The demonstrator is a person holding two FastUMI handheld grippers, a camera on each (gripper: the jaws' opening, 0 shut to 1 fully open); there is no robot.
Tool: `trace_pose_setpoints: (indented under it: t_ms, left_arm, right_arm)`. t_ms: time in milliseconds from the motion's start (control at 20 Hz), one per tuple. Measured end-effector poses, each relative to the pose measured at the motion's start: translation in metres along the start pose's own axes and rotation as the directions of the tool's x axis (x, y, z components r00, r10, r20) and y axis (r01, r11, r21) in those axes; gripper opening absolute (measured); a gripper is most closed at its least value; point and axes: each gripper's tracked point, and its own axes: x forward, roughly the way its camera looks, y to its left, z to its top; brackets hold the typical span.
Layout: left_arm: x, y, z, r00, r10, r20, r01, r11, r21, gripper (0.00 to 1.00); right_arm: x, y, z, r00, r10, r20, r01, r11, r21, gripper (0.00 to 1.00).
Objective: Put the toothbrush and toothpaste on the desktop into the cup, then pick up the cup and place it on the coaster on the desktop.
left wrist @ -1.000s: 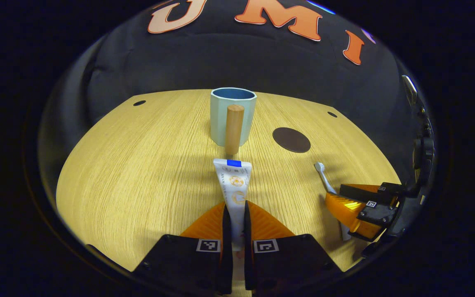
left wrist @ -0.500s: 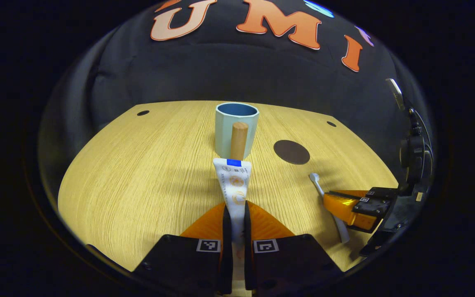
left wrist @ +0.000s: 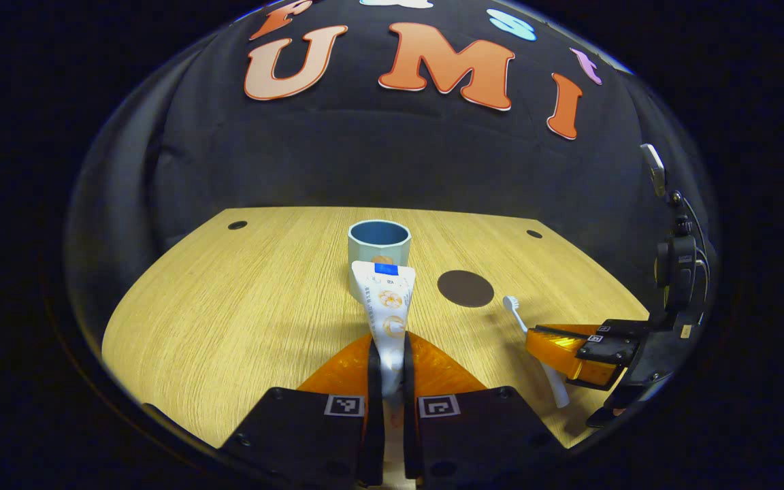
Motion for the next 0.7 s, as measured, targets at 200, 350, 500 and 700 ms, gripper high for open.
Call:
trace_pose_setpoints:
  t_ms: [200, 350, 500, 700]
  left_arm:
    - [-0.006, -0.002, 0.026, 0.997, 0.001, 0.071, -0.002, 1.0, 0.006, 0.15]
    - [-0.009, -0.001, 0.046, 0.993, -0.002, 0.121, 0.001, 1.0, 0.003, 0.15]
    - [-0.009, -0.001, 0.069, 0.984, -0.009, 0.179, 0.009, 1.0, 0.002, 0.15]
    - [-0.009, 0.0, 0.106, 0.964, -0.019, 0.264, 0.02, 1.0, -0.003, 0.15]
  right_arm:
    - [-0.011, 0.0, 0.016, 0.998, 0.018, 0.056, -0.019, 1.0, 0.009, 0.06]
    - [-0.022, -0.001, 0.033, 0.993, 0.026, 0.113, -0.027, 1.0, 0.012, 0.06]
    - [-0.031, -0.002, 0.047, 0.986, 0.028, 0.166, -0.031, 0.999, 0.013, 0.06]
    - [-0.04, -0.006, 0.067, 0.973, 0.035, 0.229, -0.042, 0.999, 0.024, 0.06]
